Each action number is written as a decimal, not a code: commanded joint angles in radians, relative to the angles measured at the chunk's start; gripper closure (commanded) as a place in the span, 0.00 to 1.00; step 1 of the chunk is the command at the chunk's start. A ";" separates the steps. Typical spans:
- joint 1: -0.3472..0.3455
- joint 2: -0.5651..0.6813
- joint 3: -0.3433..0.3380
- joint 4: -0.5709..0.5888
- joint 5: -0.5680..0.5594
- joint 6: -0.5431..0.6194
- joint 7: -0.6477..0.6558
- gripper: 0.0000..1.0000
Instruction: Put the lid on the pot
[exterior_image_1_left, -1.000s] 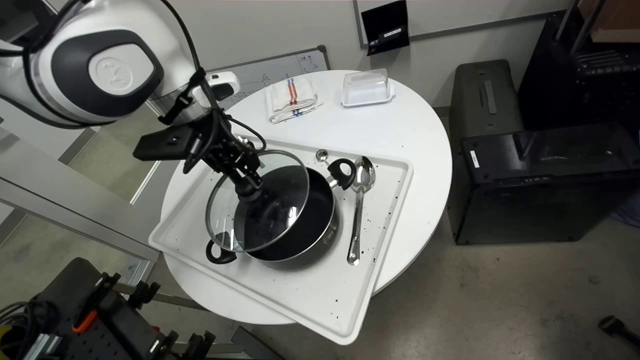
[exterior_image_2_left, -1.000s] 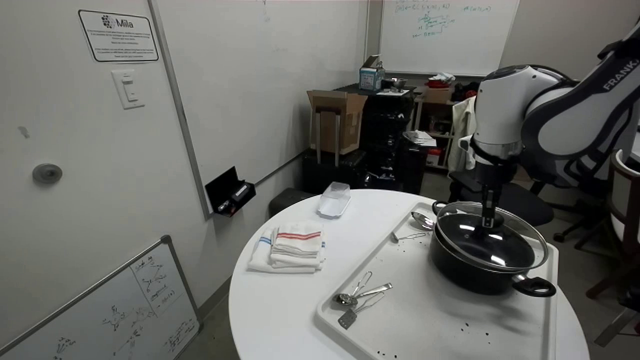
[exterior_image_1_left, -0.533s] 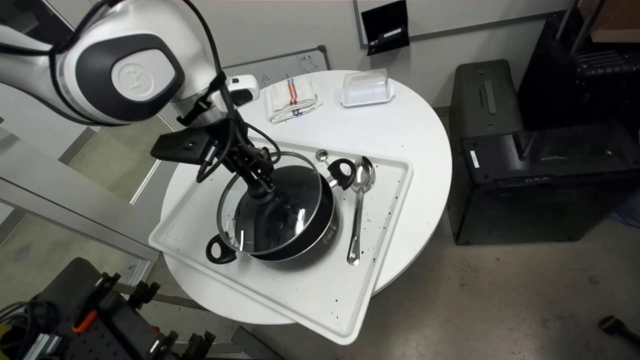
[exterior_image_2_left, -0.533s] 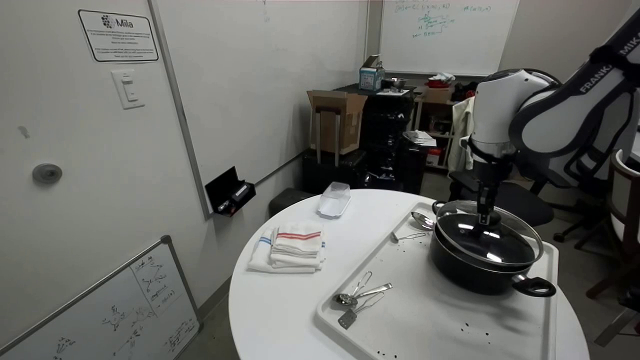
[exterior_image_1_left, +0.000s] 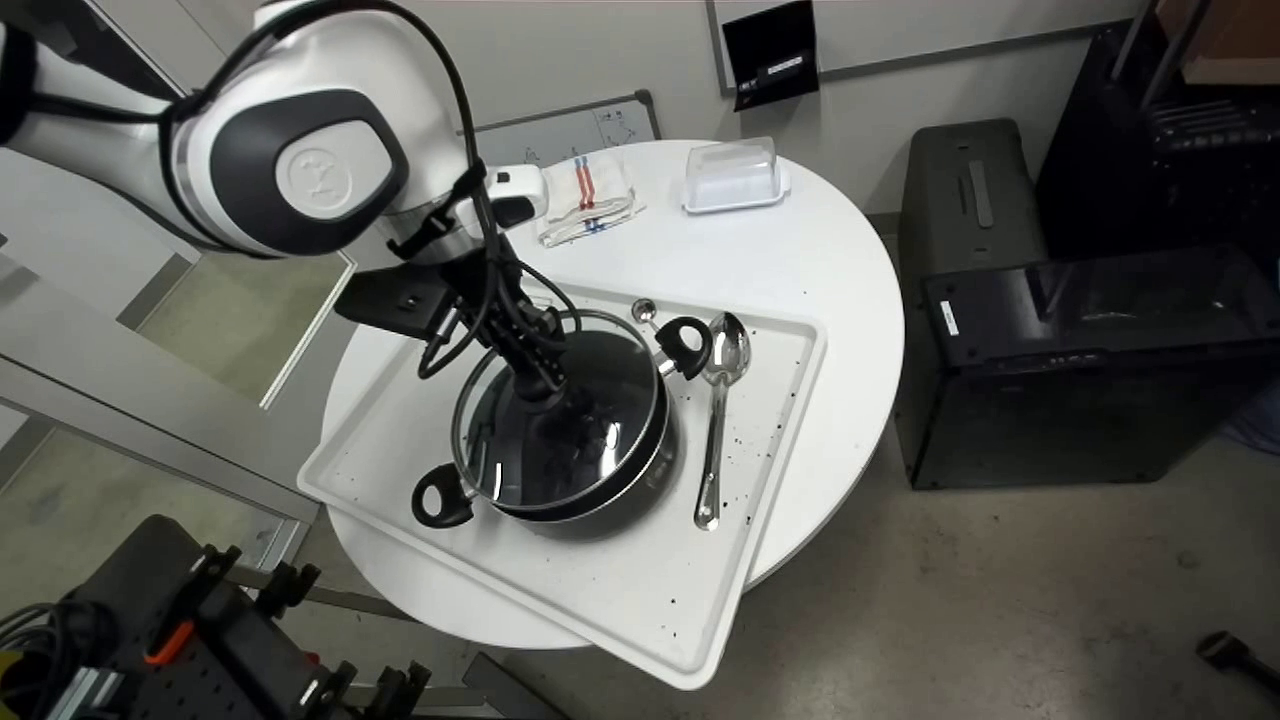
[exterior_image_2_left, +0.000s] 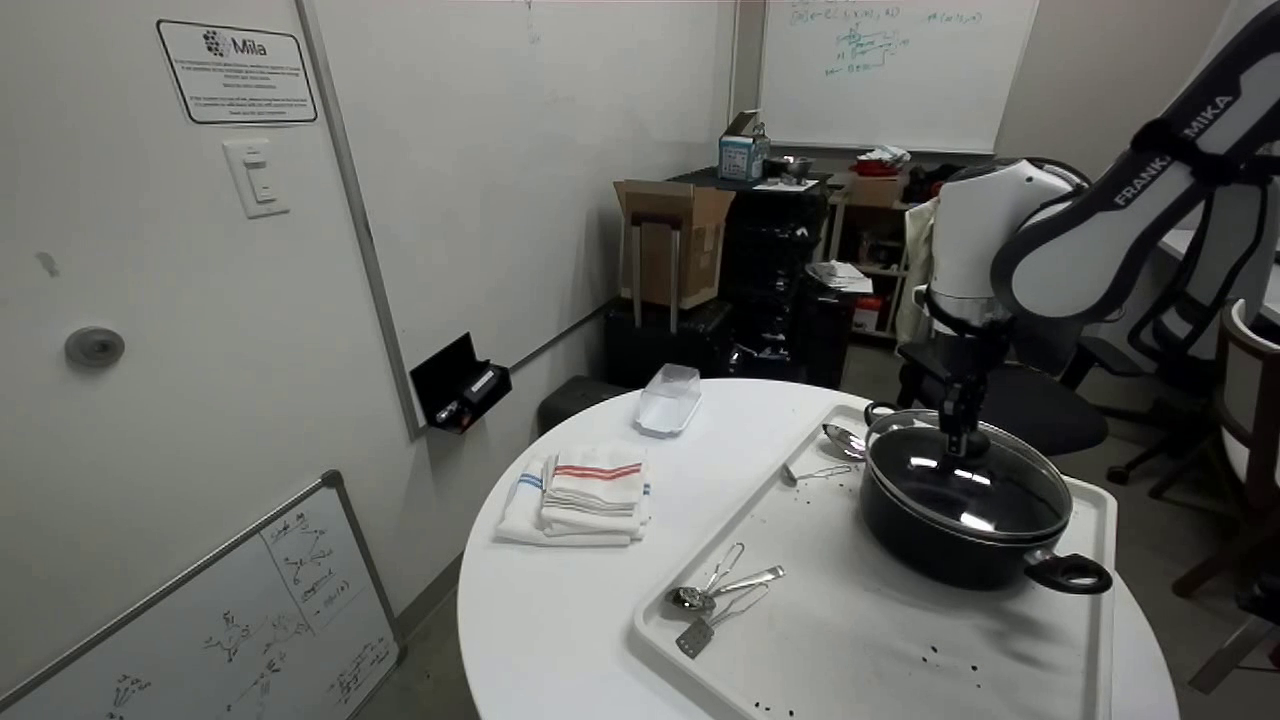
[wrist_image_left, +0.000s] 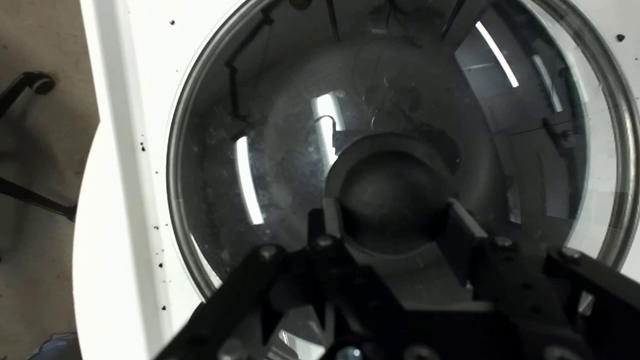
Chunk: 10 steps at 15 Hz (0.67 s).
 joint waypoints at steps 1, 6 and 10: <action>-0.004 0.009 -0.004 0.032 0.022 -0.021 0.009 0.76; -0.011 0.008 -0.005 0.027 0.026 -0.018 0.005 0.76; -0.020 -0.002 -0.002 0.010 0.030 -0.015 -0.003 0.76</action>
